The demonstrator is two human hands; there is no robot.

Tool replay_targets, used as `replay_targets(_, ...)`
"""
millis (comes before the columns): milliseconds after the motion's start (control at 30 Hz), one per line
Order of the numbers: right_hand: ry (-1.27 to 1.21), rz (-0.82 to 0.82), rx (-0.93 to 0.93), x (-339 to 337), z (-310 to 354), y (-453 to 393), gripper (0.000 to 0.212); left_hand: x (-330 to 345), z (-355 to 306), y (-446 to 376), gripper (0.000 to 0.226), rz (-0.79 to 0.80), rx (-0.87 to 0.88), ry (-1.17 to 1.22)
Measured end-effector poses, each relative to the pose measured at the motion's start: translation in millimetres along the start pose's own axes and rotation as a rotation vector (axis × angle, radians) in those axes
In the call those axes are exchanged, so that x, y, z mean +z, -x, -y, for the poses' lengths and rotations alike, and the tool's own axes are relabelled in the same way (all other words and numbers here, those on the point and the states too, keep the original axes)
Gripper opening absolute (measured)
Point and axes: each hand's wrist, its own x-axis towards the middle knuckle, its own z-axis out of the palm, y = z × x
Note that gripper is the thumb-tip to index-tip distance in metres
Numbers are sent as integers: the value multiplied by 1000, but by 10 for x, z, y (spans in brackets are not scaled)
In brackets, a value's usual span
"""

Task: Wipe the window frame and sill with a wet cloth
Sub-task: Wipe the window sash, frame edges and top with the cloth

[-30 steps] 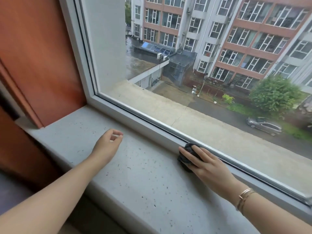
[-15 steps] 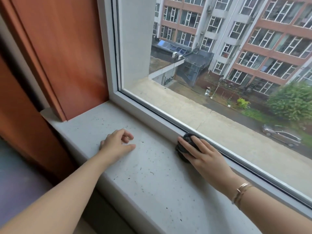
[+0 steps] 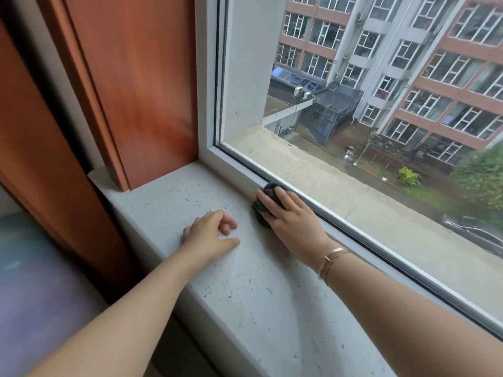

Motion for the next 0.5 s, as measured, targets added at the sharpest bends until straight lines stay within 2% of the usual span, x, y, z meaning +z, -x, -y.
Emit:
replay_targets(100, -4, -36, 15, -51, -69, 397, 43, -23, -4, 17, 21, 10, 5, 19)
replay_targets(233, -34, 13, 10, -195, -205, 1005, 54, -36, -10, 21, 22, 28, 1, 26)
replay_targets(400, -1, 1, -11, -87, -106, 437, 54, -35, 30, -71, 22, 70, -27, 27)
replay_targets(500, 0, -45, 16, 63, 45, -136, 50, -75, 23, -209, 20, 162, -120, 185)
